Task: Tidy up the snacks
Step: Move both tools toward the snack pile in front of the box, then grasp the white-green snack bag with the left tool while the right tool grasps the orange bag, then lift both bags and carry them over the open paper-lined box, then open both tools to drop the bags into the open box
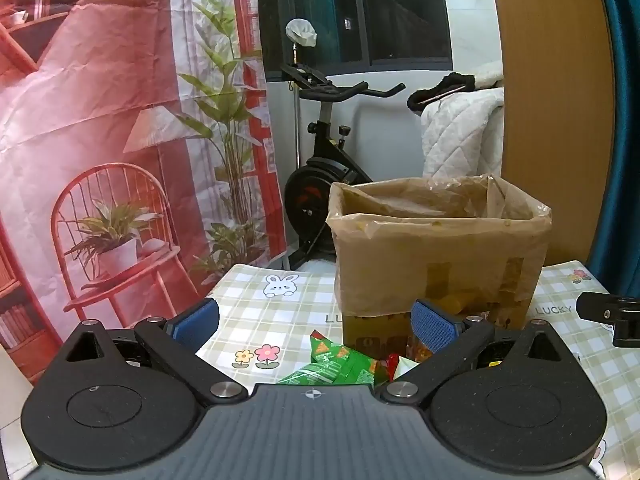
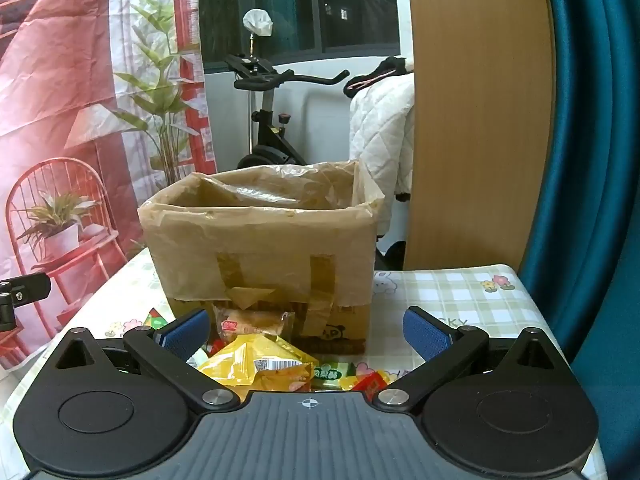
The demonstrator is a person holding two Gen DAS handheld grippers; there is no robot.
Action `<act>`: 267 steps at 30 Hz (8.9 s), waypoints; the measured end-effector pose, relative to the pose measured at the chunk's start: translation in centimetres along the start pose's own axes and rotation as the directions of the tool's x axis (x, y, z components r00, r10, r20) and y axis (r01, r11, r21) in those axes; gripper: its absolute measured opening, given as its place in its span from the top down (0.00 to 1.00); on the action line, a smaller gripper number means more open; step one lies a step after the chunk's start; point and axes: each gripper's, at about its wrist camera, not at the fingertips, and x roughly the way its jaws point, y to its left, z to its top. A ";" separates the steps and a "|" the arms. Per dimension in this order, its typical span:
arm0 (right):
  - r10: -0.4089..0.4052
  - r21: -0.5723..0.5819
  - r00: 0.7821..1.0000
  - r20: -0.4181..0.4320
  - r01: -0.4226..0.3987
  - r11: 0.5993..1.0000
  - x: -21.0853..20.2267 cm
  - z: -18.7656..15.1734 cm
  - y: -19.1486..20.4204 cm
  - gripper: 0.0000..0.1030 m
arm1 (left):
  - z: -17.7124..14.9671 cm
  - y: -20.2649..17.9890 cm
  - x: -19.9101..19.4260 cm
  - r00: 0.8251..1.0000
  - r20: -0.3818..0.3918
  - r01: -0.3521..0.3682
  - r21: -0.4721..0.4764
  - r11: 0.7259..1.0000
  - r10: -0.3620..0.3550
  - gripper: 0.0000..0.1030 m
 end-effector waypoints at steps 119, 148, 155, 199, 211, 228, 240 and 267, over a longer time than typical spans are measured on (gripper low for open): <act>0.215 -0.208 0.943 -0.256 -0.271 0.940 13.1 -12.4 1.0 0.11 | -13.0 -3.5 5.5 0.896 -0.148 0.422 -0.010 0.907 -0.419 0.25; 0.091 -0.043 0.992 -0.093 -0.095 0.995 7.1 -12.7 -3.0 0.34 | -13.1 -1.2 2.9 0.937 -0.029 0.348 -0.028 0.937 -0.348 0.25; 0.051 -0.027 0.997 -0.056 -0.053 0.998 6.7 -12.7 -3.4 0.34 | -12.8 -0.5 2.6 0.952 0.001 0.304 -0.053 0.951 -0.305 0.26; 0.003 -0.041 0.965 0.264 0.008 0.999 8.2 7.6 -7.0 0.34 | 5.1 0.0 6.6 0.954 0.191 0.243 -0.039 0.969 -0.232 0.25; 0.048 -0.091 0.960 0.275 -0.024 0.996 15.4 14.0 -4.9 0.34 | 10.5 -1.4 12.3 0.947 0.176 0.277 -0.023 0.960 -0.269 0.25; 0.045 -0.037 0.994 0.096 -0.041 0.998 23.9 13.1 -3.9 0.24 | 12.0 -3.9 19.3 0.950 0.041 0.311 0.017 0.950 -0.311 0.11; 0.115 0.009 0.989 0.090 -0.117 0.993 19.6 11.5 -4.7 0.14 | 10.7 -1.1 16.0 0.949 0.034 0.314 -0.012 0.950 -0.313 0.12; 0.115 0.074 0.987 0.111 -0.124 0.990 11.9 0.8 -7.7 0.00 | 2.3 2.5 7.8 0.964 0.101 0.261 -0.172 0.950 -0.246 0.06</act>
